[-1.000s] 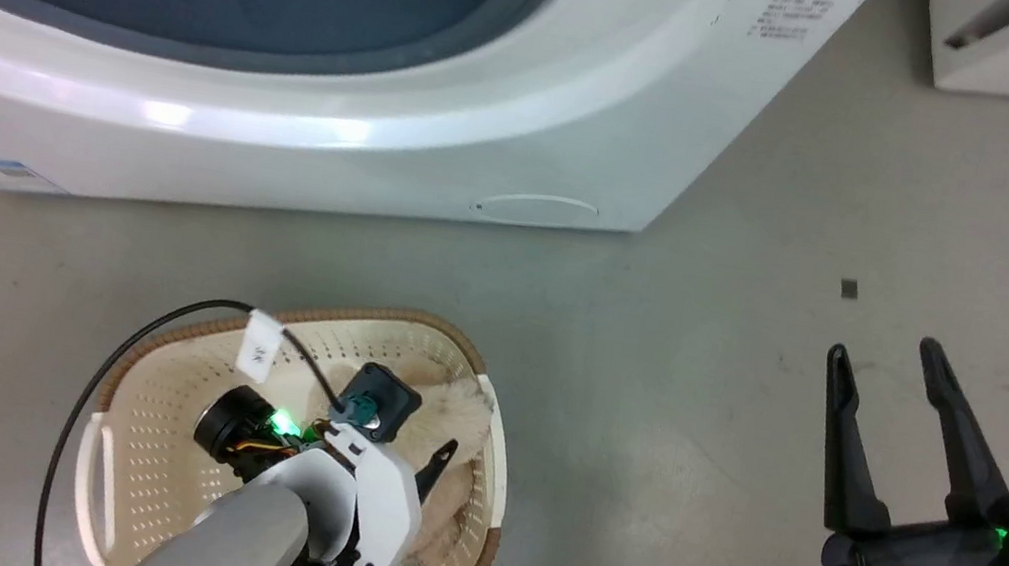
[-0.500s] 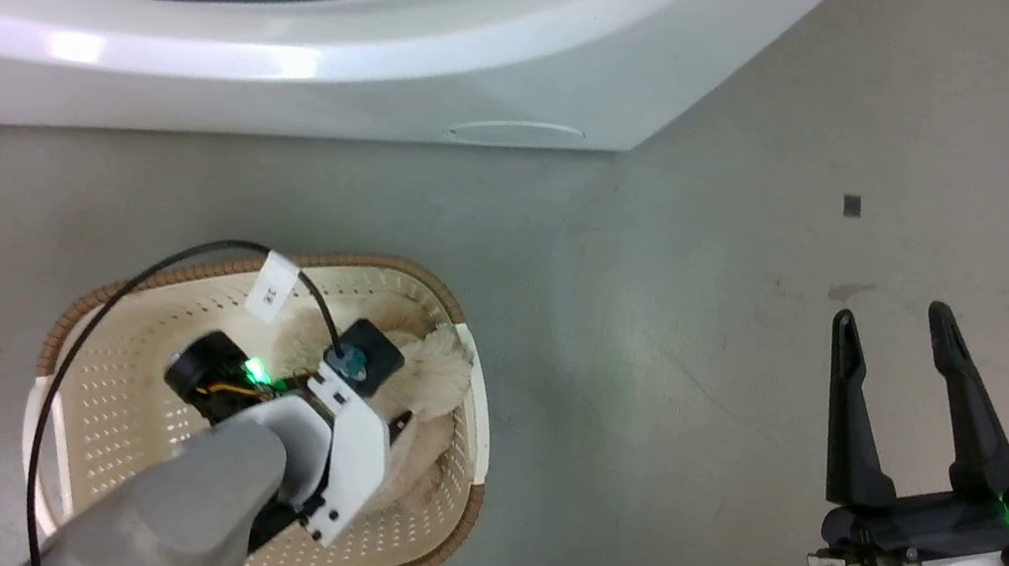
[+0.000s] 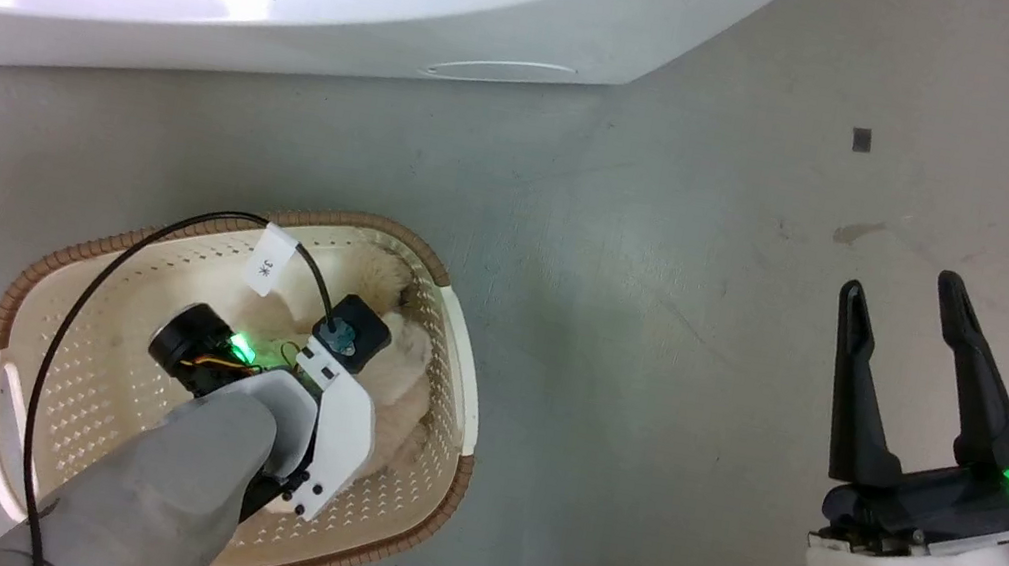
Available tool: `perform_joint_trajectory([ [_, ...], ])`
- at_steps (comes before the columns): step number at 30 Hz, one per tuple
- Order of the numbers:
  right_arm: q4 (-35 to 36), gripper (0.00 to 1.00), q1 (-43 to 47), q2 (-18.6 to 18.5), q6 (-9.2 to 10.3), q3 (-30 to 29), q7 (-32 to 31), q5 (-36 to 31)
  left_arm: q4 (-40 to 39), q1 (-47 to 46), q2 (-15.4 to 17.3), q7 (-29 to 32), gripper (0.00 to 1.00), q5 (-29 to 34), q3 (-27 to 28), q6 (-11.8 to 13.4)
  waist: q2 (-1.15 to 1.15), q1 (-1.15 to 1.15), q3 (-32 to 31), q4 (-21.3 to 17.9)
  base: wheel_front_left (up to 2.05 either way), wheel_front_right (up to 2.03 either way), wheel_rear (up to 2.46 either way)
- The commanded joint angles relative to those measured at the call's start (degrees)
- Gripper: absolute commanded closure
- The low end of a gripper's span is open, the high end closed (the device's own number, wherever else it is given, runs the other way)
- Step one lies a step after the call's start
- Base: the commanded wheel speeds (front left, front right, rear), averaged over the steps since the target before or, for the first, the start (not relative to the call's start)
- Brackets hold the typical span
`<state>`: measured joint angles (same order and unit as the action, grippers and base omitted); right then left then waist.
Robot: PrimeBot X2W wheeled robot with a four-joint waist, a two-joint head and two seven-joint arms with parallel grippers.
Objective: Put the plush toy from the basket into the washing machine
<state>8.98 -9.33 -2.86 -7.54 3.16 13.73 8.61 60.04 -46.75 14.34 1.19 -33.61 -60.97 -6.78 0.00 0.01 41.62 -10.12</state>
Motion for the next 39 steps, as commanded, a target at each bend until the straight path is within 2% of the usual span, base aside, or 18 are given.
perform_joint_trajectory([
  [1,0.2,0.0,-1.3,0.0,0.05,0.2,0.6,0.4,1.8,-1.5,0.4,-0.8,1.0,-1.3,-1.6,-0.4,0.0,-0.01,0.0,0.0,0.0,0.0,0.0],
  [7,-0.4,0.0,-1.3,0.0,0.05,-0.3,1.3,0.4,5.5,-1.5,0.0,-5.2,1.0,-5.2,-4.2,-0.7,0.0,-0.01,-3.0,0.7,0.0,0.0,0.0],
  [15,-2.1,0.0,1.3,0.0,0.05,-1.8,1.3,-0.2,5.9,3.3,-0.9,-13.7,1.0,-7.8,-2.6,-0.4,0.0,-0.01,-13.1,2.9,0.0,0.0,0.0],
  [23,-3.5,0.0,5.0,0.0,0.05,-2.9,1.3,-1.0,2.9,8.2,-1.5,-16.0,1.0,-9.0,-0.2,1.2,0.0,-0.01,-22.0,5.5,0.0,0.0,0.0],
  [27,-4.0,0.0,7.2,0.0,0.05,-3.7,1.3,-1.2,-3.5,11.3,-0.4,-16.2,1.0,-8.4,2.8,3.3,0.0,-0.01,-26.3,6.8,0.0,0.0,0.0],
  [30,-4.4,0.0,9.2,0.0,0.05,-4.3,1.3,-1.5,-11.7,15.8,2.0,-16.2,1.0,-6.8,6.7,6.0,0.0,-0.01,-29.4,7.8,0.0,0.0,0.0],
  [38,-4.3,0.0,11.2,0.0,0.05,-4.5,1.3,-1.6,-30.6,23.3,7.2,-16.2,1.0,-1.9,16.6,11.1,0.0,-0.01,-31.7,8.5,0.0,0.0,0.0],
  [39,-4.3,0.0,11.2,0.0,0.05,-4.5,1.3,-1.6,-30.6,23.3,7.2,-16.2,1.0,-1.9,16.6,11.1,0.0,-0.01,-31.7,8.5,0.0,0.0,0.0],
])
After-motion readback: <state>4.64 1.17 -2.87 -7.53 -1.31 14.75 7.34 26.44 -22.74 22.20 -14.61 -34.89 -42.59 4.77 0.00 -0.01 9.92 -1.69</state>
